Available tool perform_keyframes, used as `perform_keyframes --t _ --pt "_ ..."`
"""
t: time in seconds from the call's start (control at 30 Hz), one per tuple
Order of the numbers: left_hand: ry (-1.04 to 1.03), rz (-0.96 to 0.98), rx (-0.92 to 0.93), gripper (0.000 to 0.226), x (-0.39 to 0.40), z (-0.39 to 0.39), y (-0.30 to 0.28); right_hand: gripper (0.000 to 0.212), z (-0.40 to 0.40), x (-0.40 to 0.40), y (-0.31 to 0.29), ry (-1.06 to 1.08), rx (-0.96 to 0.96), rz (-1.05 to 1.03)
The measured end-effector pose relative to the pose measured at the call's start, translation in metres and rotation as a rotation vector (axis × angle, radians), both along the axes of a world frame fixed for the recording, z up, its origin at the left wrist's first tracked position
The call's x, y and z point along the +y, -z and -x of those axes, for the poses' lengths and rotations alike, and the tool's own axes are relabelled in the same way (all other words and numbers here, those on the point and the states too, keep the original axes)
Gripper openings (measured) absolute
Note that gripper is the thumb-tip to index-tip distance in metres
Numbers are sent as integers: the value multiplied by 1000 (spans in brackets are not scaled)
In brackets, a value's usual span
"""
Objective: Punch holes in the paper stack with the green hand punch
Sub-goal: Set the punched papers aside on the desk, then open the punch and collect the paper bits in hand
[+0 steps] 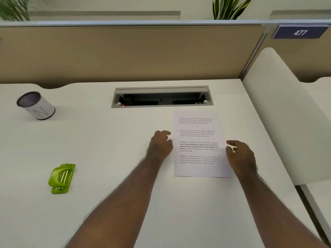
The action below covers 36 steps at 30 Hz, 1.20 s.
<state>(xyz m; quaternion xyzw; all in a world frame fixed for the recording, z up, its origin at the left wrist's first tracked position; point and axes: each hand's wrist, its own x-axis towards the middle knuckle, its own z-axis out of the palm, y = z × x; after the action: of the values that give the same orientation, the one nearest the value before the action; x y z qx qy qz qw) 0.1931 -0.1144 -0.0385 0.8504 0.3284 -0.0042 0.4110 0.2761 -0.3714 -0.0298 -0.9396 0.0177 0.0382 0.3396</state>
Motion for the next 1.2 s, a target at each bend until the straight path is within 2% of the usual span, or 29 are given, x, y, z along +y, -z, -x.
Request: perform_keyframes --t 0.13,0.3,0.5,0.73,0.93,1.07,1.2 --pt "40 -139 -34 38 19 44 0 23 28 29 -4 -143 -111 -23" --pt "43 -328 3 45 66 116 6 24 76 83 -1 -297 -135 -64" --pt "-23 -554 97 46 141 193 5 28 145 155 14 -509 -74 -8" --pt "5 -688 315 45 214 241 11 30 220 235 26 -707 134 8" --pt "112 -608 370 43 232 234 15 38 242 281 28 -792 212 184" --pt "126 -527 350 41 233 228 18 27 248 294 28 -838 99 359" --pt "137 -521 311 35 237 218 18 25 249 300 28 -829 44 420"
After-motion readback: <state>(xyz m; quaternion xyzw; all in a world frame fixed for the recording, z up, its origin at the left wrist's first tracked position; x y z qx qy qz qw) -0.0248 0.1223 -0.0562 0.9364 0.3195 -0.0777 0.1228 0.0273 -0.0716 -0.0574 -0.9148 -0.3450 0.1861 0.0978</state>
